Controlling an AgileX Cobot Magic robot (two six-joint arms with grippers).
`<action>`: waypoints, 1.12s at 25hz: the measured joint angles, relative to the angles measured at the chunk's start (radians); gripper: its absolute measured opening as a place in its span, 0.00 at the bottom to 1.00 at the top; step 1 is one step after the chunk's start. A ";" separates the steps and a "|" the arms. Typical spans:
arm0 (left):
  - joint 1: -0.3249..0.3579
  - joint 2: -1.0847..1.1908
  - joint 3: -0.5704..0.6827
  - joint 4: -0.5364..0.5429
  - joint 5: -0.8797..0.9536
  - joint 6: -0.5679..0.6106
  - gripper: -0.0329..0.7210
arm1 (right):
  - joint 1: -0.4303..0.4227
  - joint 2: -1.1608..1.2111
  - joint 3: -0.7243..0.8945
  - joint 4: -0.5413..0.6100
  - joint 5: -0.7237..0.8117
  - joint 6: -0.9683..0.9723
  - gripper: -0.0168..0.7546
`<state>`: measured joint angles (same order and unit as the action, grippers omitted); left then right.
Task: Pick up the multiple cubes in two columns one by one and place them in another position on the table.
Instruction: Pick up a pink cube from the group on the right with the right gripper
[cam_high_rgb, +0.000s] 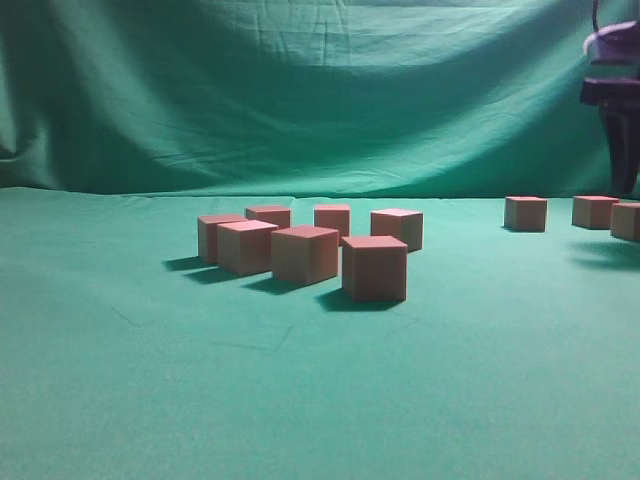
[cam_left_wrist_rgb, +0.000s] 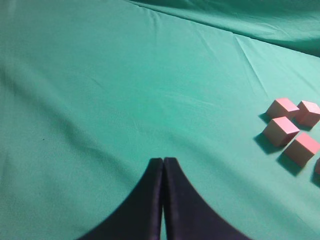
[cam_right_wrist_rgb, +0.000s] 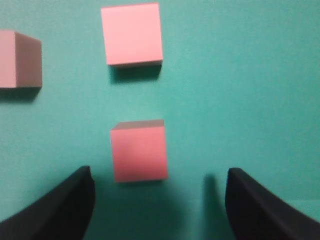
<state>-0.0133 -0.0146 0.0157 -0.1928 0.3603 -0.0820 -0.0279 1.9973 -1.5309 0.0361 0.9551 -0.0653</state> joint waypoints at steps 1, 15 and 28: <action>0.000 0.000 0.000 0.000 0.000 0.000 0.04 | 0.000 0.014 0.000 0.000 -0.010 0.000 0.73; 0.000 0.000 0.000 0.000 0.000 0.000 0.04 | 0.002 0.102 0.000 0.009 -0.110 -0.052 0.42; 0.000 0.000 0.000 0.000 0.000 0.000 0.04 | 0.044 -0.016 -0.111 0.070 0.120 -0.038 0.35</action>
<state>-0.0133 -0.0146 0.0157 -0.1928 0.3603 -0.0820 0.0159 1.9810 -1.6415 0.1060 1.0748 -0.1038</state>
